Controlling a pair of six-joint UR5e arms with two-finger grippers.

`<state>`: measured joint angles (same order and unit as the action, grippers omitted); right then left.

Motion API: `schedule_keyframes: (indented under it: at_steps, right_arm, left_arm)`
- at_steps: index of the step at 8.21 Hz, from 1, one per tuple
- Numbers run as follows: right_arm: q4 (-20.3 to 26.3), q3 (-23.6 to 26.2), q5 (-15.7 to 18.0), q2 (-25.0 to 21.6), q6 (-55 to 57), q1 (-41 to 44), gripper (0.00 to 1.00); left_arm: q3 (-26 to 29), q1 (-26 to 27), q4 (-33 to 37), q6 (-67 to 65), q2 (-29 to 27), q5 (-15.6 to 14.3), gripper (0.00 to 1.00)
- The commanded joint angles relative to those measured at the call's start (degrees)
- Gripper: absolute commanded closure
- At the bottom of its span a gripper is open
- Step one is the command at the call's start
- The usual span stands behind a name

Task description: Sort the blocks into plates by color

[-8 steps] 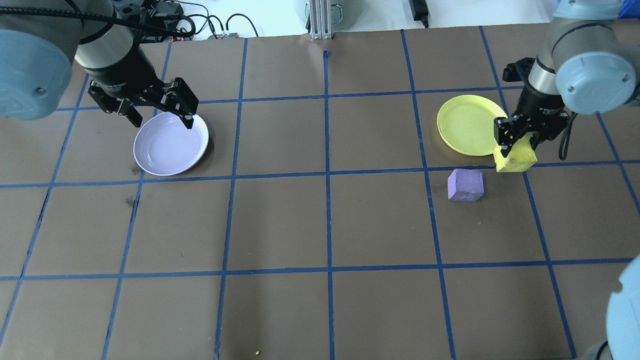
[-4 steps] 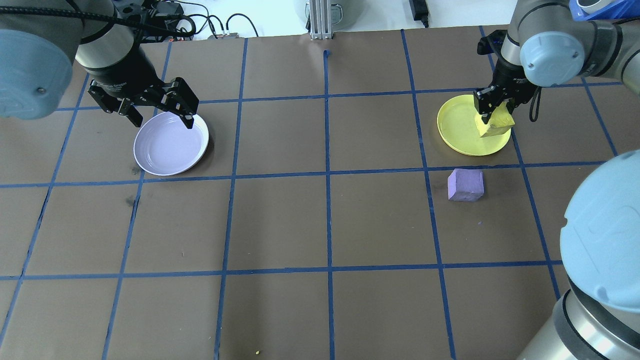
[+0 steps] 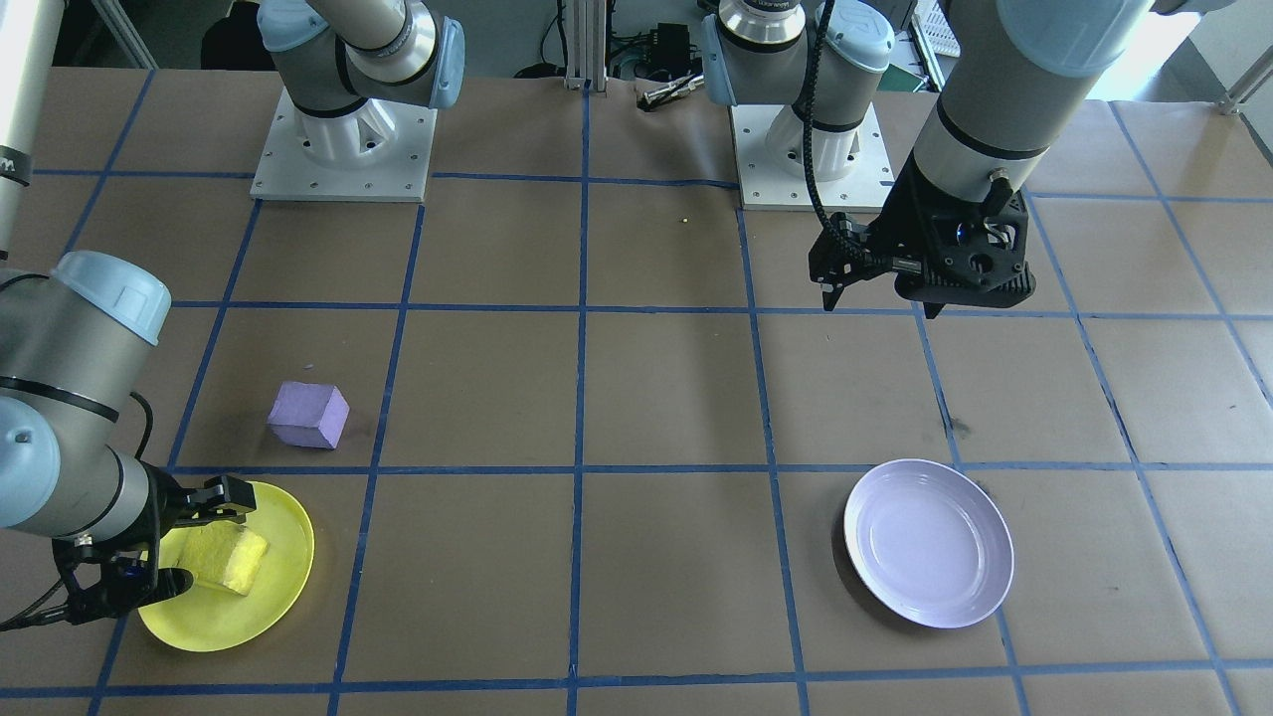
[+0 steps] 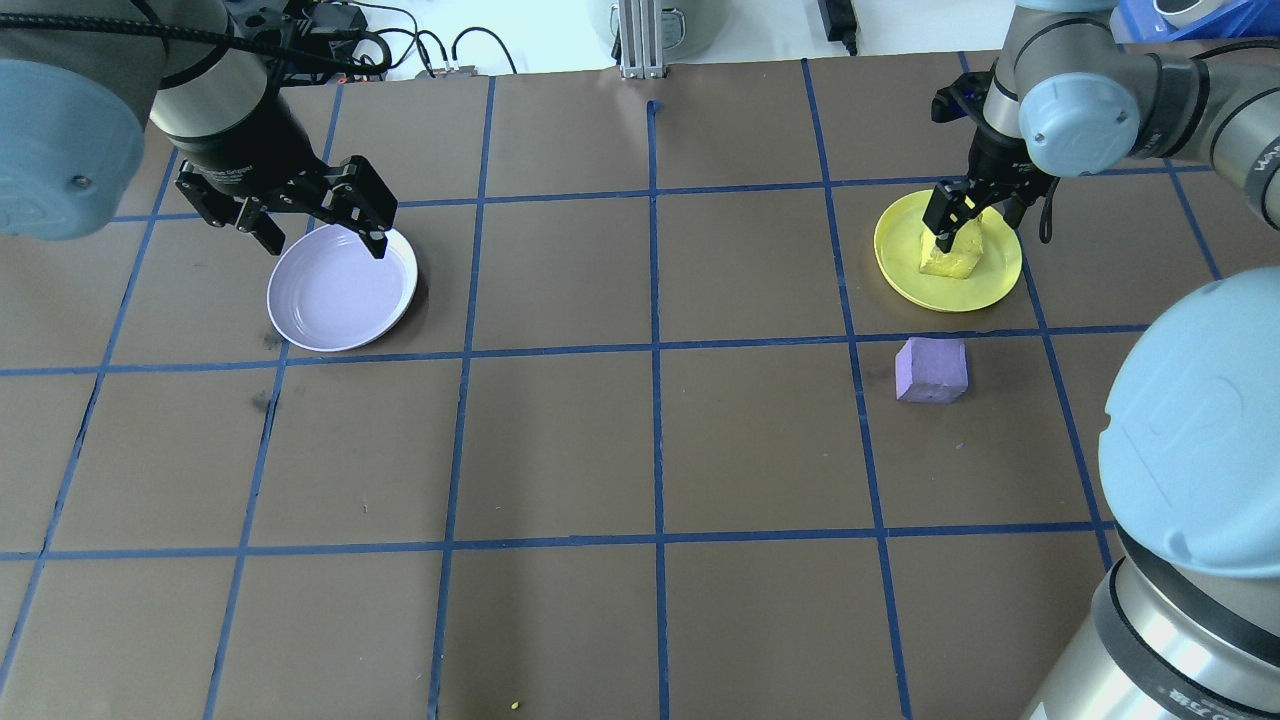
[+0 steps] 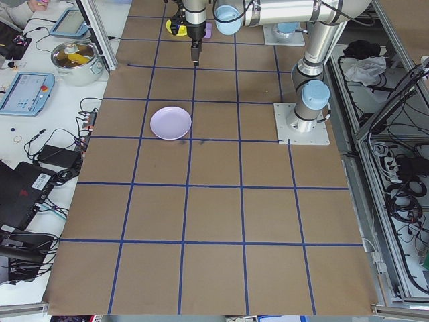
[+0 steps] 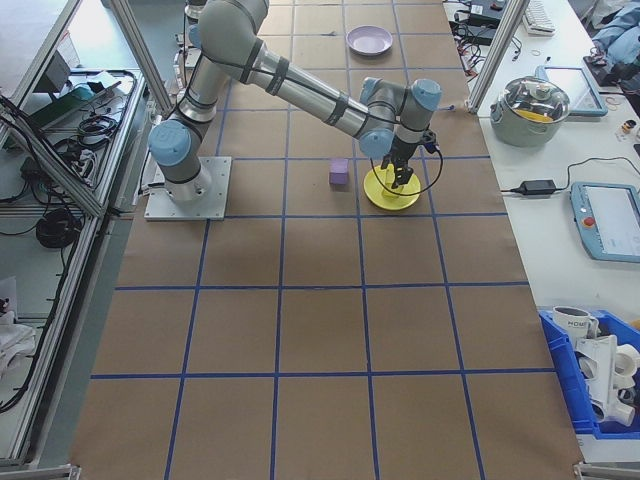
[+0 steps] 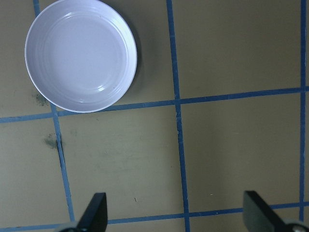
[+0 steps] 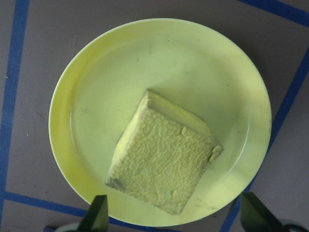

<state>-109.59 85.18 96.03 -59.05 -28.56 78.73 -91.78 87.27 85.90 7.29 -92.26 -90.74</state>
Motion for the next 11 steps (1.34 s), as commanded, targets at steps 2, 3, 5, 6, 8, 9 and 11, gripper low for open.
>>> schedule_keyframes:
  at_steps: [2, 3, 5, 6, 8, 9, 11]
  right_arm:
    - [5.7, 1.9, -2.5, -3.4, 10.4, 0.0, 0.0]
    - [7.6, 3.3, -2.6, -5.5, 14.5, 0.0, 0.0]
    - [7.1, 10.2, -4.2, -8.9, 21.6, 0.0, 0.0]
    - [4.4, 14.2, -8.5, -10.0, 23.6, 0.0, 0.0]
    - [-0.8, 19.5, -8.7, -10.6, 23.7, 0.0, 0.0]
    - [-2.8, 22.0, -7.8, -10.3, 22.8, 0.0, 0.0]
    - [-6.4, 25.6, -6.1, -10.1, 22.6, 0.0, 0.04]
  left_arm:
    - [0.0, 0.0, 0.0, 0.0, 0.1, 0.0, 0.0]
    - [0.0, 0.0, 0.0, 0.0, 0.0, 0.0, 0.0]
    - [-0.1, 0.0, 0.0, 0.0, 0.0, 0.0, 0.0]
    - [0.0, -0.1, 0.0, 0.0, 0.0, 0.0, 0.0]
    - [0.0, -0.1, 0.0, 0.0, 0.0, 0.0, 0.0]
    - [0.0, -0.1, -0.1, 0.1, -0.1, 0.0, 0.0]
    - [0.0, -0.1, 0.1, 0.1, 0.0, -0.1, 0.0]
